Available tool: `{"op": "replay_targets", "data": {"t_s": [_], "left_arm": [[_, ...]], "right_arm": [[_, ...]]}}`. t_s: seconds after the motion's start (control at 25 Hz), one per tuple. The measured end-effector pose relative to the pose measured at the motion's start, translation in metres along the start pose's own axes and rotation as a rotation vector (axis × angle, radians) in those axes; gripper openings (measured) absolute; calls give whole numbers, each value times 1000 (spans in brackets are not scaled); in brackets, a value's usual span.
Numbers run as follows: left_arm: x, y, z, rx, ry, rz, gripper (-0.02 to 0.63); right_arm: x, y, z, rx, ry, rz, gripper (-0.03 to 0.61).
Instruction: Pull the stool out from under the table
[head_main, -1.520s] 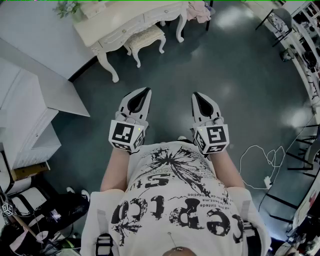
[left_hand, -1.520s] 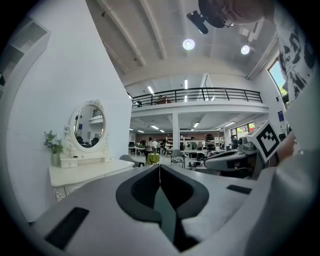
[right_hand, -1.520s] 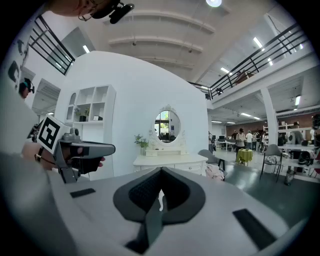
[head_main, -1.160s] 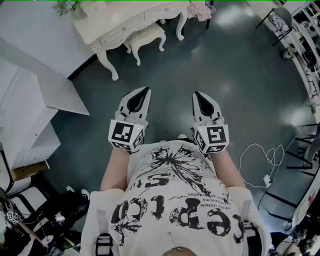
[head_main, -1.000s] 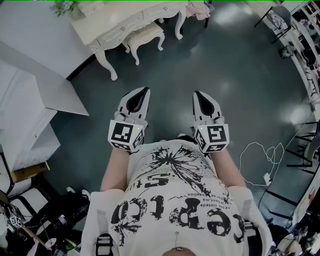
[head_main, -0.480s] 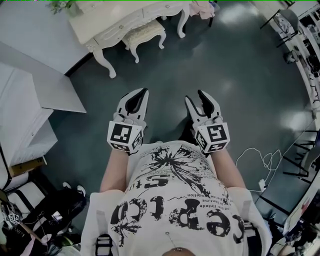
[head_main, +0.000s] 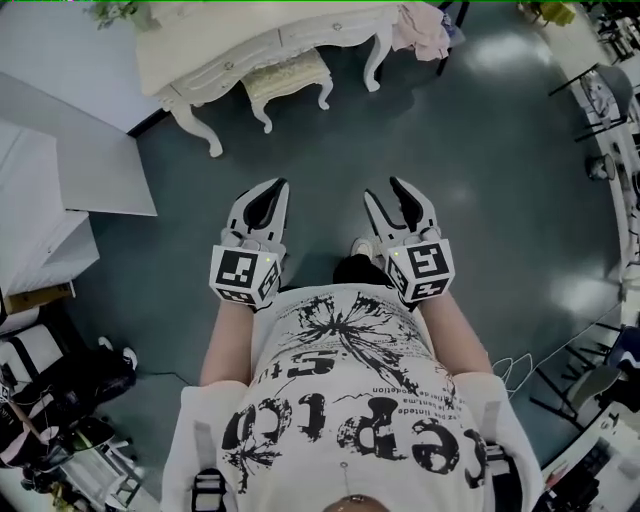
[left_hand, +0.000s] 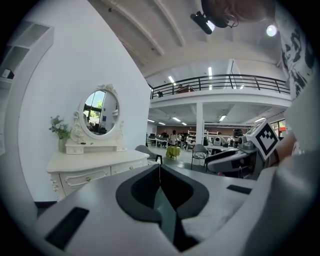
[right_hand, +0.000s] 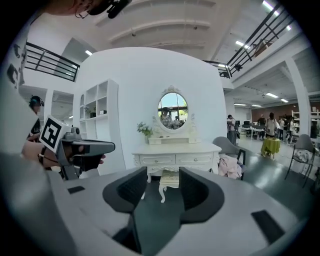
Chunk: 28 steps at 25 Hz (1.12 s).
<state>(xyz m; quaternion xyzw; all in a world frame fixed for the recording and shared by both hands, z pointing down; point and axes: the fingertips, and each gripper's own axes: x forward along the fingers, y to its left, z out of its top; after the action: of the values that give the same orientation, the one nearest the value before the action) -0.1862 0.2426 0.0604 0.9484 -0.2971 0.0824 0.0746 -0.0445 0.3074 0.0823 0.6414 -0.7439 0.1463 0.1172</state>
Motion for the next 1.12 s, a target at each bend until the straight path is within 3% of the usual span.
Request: {"op": "replay_targets", "data": {"t_s": [0.24, 0.48, 0.76, 1.12], "left_arm": [[83, -15, 6, -48, -25, 87, 20], [121, -2, 1, -83, 5, 178, 21], [173, 63, -22, -134, 56, 247, 20], [258, 180, -21, -176, 68, 289, 21]], "right_arm": [[34, -91, 2, -60, 58, 84, 196], [78, -138, -2, -43, 96, 142, 210], [175, -161, -1, -51, 147, 194, 215], [328, -187, 15, -66, 189, 233, 215]]}}
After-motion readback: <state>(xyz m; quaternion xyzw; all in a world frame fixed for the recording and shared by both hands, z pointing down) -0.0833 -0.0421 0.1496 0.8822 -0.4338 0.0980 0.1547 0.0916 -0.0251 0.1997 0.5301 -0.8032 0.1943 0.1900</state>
